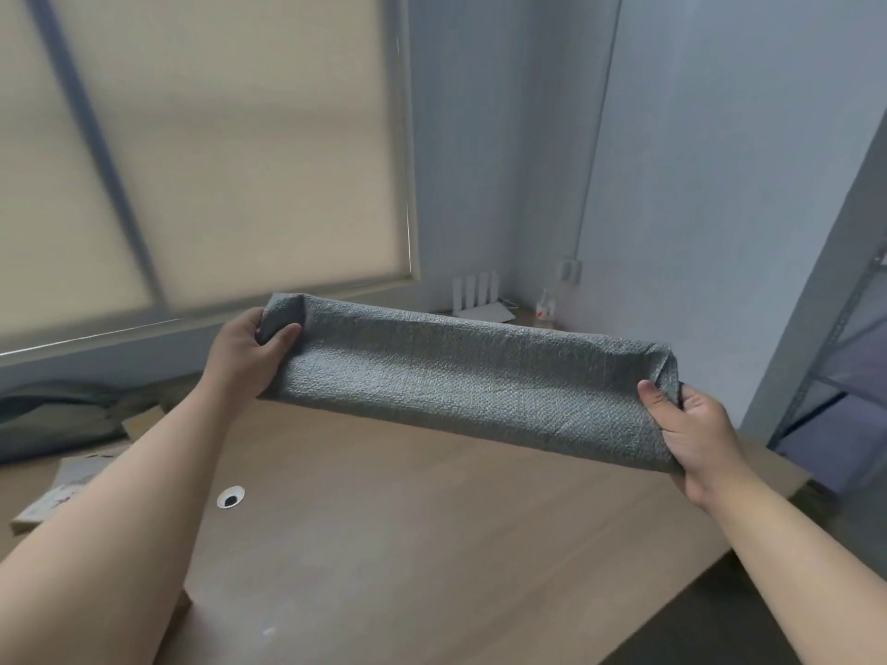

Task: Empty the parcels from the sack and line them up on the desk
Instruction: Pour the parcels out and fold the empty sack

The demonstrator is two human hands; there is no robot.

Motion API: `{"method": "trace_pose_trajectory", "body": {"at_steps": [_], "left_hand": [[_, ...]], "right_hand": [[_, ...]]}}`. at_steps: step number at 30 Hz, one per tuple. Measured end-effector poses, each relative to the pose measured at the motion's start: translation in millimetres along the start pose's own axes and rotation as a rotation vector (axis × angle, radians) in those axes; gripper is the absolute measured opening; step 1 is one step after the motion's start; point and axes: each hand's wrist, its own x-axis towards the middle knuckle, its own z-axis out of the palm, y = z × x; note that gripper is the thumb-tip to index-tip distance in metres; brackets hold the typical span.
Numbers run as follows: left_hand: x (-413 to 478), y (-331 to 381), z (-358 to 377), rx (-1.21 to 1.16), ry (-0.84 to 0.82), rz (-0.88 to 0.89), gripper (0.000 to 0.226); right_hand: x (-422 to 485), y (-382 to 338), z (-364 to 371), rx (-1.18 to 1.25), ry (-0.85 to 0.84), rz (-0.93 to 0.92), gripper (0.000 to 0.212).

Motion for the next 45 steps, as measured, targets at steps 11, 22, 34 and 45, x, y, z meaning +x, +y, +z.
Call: {"method": "trace_pose_trajectory", "body": {"at_steps": [11,22,34,45], "left_hand": [[50.7,27.6,94.9,0.201,-0.093,0.000,0.021],[106.0,26.9,205.0,0.260,-0.229,0.087,0.040],[165.9,-6.3,375.3,0.467,-0.481,0.069,0.021],[187.5,-83.2,531.8,0.540,-0.439,-0.032,0.030]], "right_hand": [[18.8,25.5,-52.3,-0.013,0.159,0.026,0.098],[27.7,75.4,-85.0,-0.066,0.355,0.118,0.096],[95.7,172.8,-141.5,-0.113,0.339,0.448,0.030],[152.9,291.7,-185.2,-0.264,0.275,0.685,0.006]]}}
